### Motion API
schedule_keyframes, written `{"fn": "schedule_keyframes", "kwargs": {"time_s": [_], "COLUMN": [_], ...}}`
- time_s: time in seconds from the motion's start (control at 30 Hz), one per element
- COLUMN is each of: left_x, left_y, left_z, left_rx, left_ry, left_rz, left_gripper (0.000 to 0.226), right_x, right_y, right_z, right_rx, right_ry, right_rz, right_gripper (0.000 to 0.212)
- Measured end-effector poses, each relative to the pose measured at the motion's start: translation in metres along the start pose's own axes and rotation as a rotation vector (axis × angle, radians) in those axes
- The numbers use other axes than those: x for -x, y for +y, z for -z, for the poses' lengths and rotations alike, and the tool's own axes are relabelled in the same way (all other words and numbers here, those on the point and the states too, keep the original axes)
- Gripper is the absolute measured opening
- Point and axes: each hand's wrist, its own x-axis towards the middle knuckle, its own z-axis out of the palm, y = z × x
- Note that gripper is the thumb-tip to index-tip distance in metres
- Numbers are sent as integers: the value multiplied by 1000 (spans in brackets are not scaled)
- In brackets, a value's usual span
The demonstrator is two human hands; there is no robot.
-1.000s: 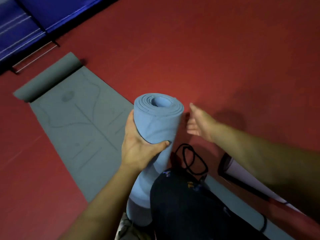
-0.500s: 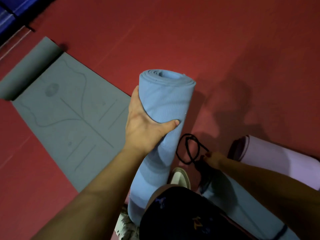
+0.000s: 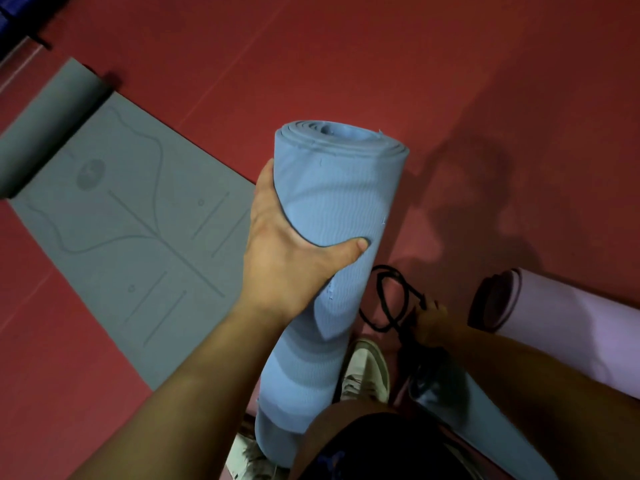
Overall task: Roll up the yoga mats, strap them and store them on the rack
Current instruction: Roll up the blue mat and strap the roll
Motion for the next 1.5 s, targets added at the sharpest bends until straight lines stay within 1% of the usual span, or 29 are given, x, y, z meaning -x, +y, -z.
{"fn": "schedule_keyframes", "kwargs": {"time_s": [0.1, 0.17, 0.23, 0.3, 0.37, 0.47, 0.6, 0.67, 0.77, 0.87, 0.97, 1.07, 1.13, 1.2, 1.3, 1.37, 1.43, 1.5], "left_x": [4, 10, 18, 28, 40, 58, 91, 110, 138, 165, 195, 225, 245, 267, 299, 315, 328, 338], "left_y": [1, 1, 3, 7, 9, 10, 12, 14, 17, 21, 20, 15, 12, 7, -1, -6, -3, -1], "left_z": [7, 13, 21, 30, 39, 52, 67, 75, 89, 101, 109, 118, 125, 130, 133, 130, 128, 128], "left_rx": [27, 44, 67, 83, 87, 111, 139, 159, 183, 202, 227, 263, 292, 298, 305, 305, 316, 297], "left_ry": [5, 17, 32, 53, 74, 104, 155, 169, 183, 211, 255, 323, 373, 414, 475, 487, 504, 535], "left_rz": [14, 25, 31, 33, 36, 46, 33, 39, 39, 23, 7, 18, 31, 51, 59, 60, 51, 41], "left_gripper": [128, 128, 124, 119, 119, 124, 124, 123, 121, 118, 116, 118, 119, 119, 124, 124, 122, 119], "right_x": [3, 14, 26, 41, 58, 93, 143, 174, 230, 298, 368, 424, 455, 485, 528, 545, 553, 557], "right_y": [2, -1, -5, -7, -9, -20, -43, -59, -94, -127, -145, -147, -150, -160, -186, -208, -230, -244], "right_z": [2, 12, 27, 44, 63, 87, 106, 116, 131, 146, 153, 148, 140, 127, 96, 72, 50, 35], "right_rx": [19, -47, -171, -341, -445, -492, -523, -553, -683, -836, -878, -1001, -996, -966, -864, -702, -437, -169], "right_ry": [19, 66, 204, 355, 446, 529, 619, 647, 655, 618, 664, 704, 678, 575, 441, 375, 352, 399], "right_rz": [-42, -98, -120, -108, -50, 47, 186, 283, 448, 624, 711, 791, 823, 881, 1021, 1068, 1089, 1119], "right_gripper": [62, 57, 49, 34, 26, 13, 17, 18, 16, 28, 29, 31, 29, 27, 24, 26, 32, 35]}}
